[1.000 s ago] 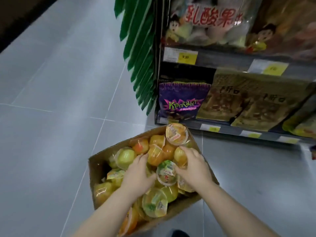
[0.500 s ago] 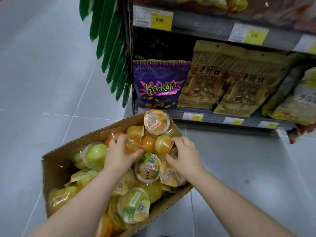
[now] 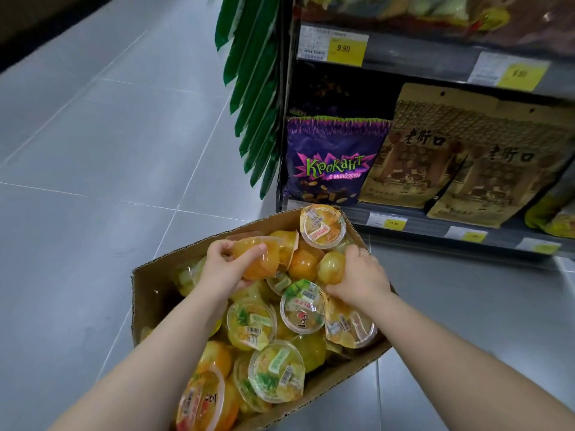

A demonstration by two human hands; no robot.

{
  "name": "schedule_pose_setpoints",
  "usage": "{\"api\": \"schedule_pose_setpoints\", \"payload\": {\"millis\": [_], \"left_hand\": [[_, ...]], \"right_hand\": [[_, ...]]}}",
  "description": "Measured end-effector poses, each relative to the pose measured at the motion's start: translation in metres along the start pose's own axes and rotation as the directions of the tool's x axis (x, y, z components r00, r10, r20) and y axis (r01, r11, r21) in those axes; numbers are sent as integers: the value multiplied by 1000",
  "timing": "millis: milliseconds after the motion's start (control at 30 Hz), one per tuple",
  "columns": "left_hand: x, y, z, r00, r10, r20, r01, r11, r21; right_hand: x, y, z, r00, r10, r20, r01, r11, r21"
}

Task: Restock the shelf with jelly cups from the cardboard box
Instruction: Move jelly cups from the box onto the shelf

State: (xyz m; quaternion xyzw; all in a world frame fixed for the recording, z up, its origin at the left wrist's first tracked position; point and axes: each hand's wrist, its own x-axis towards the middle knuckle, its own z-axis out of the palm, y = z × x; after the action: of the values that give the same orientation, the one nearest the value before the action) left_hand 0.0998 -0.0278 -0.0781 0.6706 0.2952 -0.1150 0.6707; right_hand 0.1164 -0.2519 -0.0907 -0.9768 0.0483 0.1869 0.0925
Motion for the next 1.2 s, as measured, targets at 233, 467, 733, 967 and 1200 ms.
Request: {"api": "schedule_pose_setpoints", "payload": {"millis": [233, 467, 733, 967, 1200], "left_hand": [[2, 11, -1, 1000, -27, -2, 27, 999, -39], [-67, 132, 0, 998, 9, 62, -4, 997, -74], [-216, 398, 1, 962, 195, 190, -203, 979, 21], [-352, 615, 1, 826, 473, 306, -520, 850, 89], [-451, 738, 22, 644, 696, 318, -738, 674, 21]], "right_hand": [[-9, -4, -15, 993, -120, -14, 118, 986, -122], [-74, -13, -140, 998, 1, -55, 22, 912, 410], [-176, -56, -412, 974, 101, -202, 74, 702, 709], [-270, -80, -638, 876, 64, -478, 320, 665, 675], [-336, -74, -766, 695, 176, -698, 460, 637, 618]]}}
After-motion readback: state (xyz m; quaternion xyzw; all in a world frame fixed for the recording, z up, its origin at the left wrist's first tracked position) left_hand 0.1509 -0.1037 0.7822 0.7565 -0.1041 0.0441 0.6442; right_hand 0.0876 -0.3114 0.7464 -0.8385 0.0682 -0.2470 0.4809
